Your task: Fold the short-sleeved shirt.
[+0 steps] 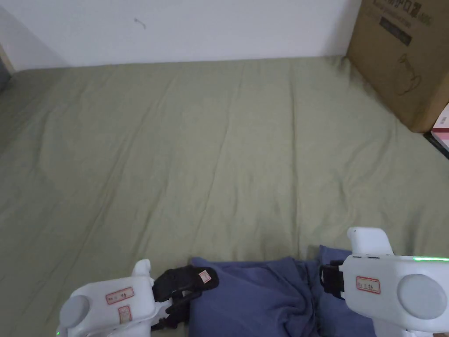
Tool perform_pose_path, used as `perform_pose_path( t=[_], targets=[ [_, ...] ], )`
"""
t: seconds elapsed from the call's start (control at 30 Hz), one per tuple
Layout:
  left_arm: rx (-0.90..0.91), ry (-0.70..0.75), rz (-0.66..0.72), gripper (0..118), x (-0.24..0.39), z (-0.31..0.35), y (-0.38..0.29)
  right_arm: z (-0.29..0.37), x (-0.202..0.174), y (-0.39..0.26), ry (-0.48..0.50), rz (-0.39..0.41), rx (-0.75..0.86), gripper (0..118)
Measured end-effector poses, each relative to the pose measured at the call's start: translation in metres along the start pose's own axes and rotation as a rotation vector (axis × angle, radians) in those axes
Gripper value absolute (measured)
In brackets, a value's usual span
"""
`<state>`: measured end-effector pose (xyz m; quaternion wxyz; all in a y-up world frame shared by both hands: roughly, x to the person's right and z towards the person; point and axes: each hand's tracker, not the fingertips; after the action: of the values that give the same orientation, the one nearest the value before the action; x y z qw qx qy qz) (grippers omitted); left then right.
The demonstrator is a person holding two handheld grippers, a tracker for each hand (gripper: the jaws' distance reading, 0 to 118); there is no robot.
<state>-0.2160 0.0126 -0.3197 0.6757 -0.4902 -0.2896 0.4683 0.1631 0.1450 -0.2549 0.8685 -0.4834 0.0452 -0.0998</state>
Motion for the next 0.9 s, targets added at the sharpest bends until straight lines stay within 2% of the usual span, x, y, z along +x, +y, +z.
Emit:
perform_pose_path(
  t=[0.03,0.07,0.1,0.13,0.23,0.3,0.37,0.53,0.67,0.9],
  targets=[
    [-0.009,0.018,-0.02,101,0.003,0.0,0.0,-0.001,-0.001,0.0,-0.005,0.0,-0.004,1],
    [-0.024,0.069,-0.078,65,0.006,-0.002,0.0,-0.003,-0.001,0.0,-0.008,-0.002,-0.009,1],
    [-0.036,0.192,-0.11,12,0.007,-0.009,-0.003,-0.004,-0.002,0.0,-0.008,-0.003,-0.012,1],
    [-0.05,0.238,-0.141,11,0.005,-0.011,-0.007,-0.006,-0.004,0.0,-0.008,-0.003,-0.017,0],
    [-0.044,0.087,-0.08,11,-0.003,0.0,0.0,-0.01,-0.009,-0.001,-0.016,0.009,-0.036,1],
    [-0.043,0.067,-0.089,11,0.001,-0.001,0.0,-0.013,-0.012,-0.002,-0.021,0.019,-0.045,1],
    [-0.073,0.138,-0.162,11,0.005,-0.002,0.001,-0.016,-0.015,-0.002,-0.022,0.019,-0.052,1],
    [-0.08,0.065,-0.141,11,0.006,0.02,0.011,-0.018,-0.02,-0.002,-0.03,0.025,-0.065,1],
    [-0.08,0.176,-0.259,11,0.013,0.043,0.015,-0.019,-0.023,-0.001,-0.041,0.028,-0.069,0],
    [-0.005,0.26,-0.232,10,-0.01,0.118,0.033,-0.024,-0.028,0.002,-0.043,0.028,-0.075,1]
  ],
)
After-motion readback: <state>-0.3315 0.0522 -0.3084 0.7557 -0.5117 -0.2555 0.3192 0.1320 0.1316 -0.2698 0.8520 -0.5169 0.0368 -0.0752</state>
